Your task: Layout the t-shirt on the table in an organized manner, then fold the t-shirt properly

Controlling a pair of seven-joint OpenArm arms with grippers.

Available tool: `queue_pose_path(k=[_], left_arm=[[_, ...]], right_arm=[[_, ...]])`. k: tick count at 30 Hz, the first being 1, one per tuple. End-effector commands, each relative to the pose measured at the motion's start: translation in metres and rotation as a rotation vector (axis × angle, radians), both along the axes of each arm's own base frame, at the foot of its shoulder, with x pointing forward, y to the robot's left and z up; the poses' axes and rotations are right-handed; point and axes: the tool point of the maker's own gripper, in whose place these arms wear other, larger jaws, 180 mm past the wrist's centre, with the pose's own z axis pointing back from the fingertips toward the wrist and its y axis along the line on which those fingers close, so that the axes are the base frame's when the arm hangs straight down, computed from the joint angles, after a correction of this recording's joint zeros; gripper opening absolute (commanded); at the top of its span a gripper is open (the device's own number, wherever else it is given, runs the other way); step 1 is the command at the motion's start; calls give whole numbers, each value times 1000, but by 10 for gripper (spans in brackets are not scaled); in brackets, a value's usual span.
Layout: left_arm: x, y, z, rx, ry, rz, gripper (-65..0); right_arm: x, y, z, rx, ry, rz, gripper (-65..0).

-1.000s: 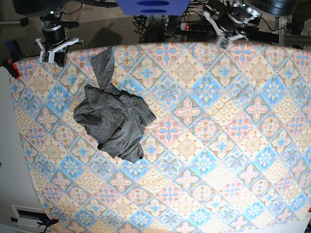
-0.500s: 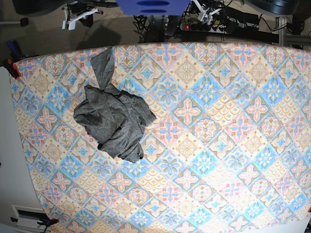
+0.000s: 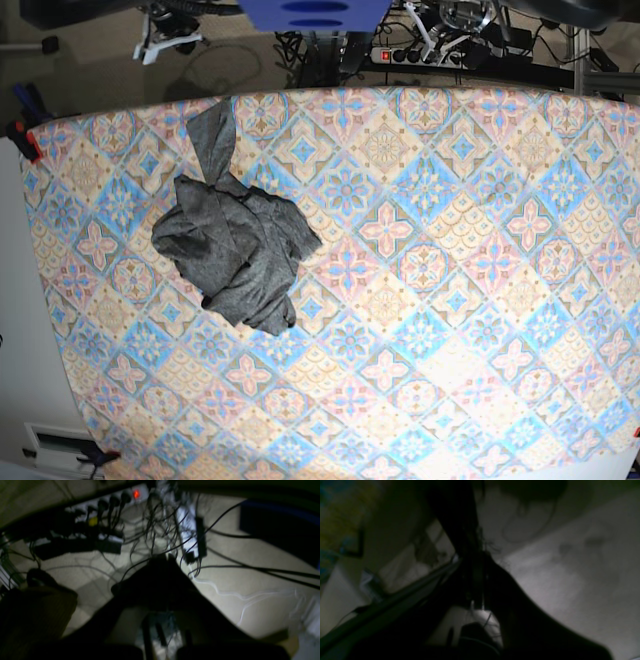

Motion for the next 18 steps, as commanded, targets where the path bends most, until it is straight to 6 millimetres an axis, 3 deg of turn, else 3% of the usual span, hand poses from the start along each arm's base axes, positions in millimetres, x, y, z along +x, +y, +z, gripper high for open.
queue_pose_path(k=[1,10,15,18], left_arm=[[-3,11,-3,29,33,-11,-650],[29,68,-12,298,40,-182,-650],[34,72,-12,334,51,-226,-650],[43,60,-14,316,33,-223,-650]], right_arm=[[13,-20,1,-66,-31,-42,-650],[-4,16,-32,-238,165,50,-650],[1,17,-33,-250,168,70,-650],[1,17,-33,-250,168,70,-650]])
